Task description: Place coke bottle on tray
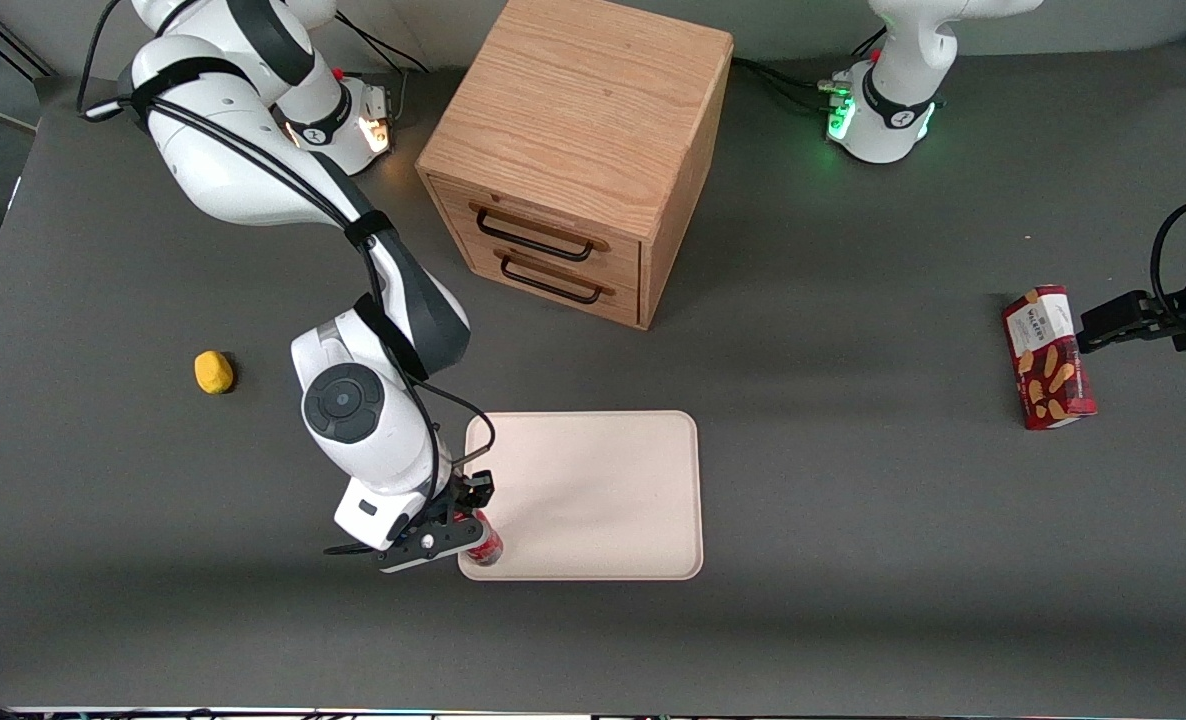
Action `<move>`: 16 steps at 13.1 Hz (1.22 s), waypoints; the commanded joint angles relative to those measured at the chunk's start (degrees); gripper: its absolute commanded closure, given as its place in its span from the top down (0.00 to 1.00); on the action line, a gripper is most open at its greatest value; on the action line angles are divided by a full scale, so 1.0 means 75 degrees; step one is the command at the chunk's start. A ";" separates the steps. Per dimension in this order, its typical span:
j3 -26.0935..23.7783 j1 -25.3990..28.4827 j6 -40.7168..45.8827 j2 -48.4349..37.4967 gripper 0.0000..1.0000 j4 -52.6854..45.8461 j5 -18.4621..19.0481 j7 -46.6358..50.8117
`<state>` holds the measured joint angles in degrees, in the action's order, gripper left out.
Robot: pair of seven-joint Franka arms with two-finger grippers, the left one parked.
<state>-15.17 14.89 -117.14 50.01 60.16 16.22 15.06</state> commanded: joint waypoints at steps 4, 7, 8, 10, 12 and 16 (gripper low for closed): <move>-0.0086 0.0006 0.0009 -0.0058 0.50 0.0029 0.0192 0.0441; -0.0086 -0.0005 -0.0002 -0.0058 1.00 0.0076 0.0251 0.0547; -0.0086 -0.0005 -0.0002 -0.0058 1.00 0.0076 0.0251 0.0547; -0.0086 -0.0017 0.0009 -0.0105 1.00 0.0088 0.0262 0.0512; -0.0086 -0.0122 0.0091 -0.0338 1.00 0.0146 0.0263 0.0453; -0.0005 -0.0848 0.0079 -0.1940 1.00 0.1666 -0.0459 0.0500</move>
<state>-15.25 11.23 -116.80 44.53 63.25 15.91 17.37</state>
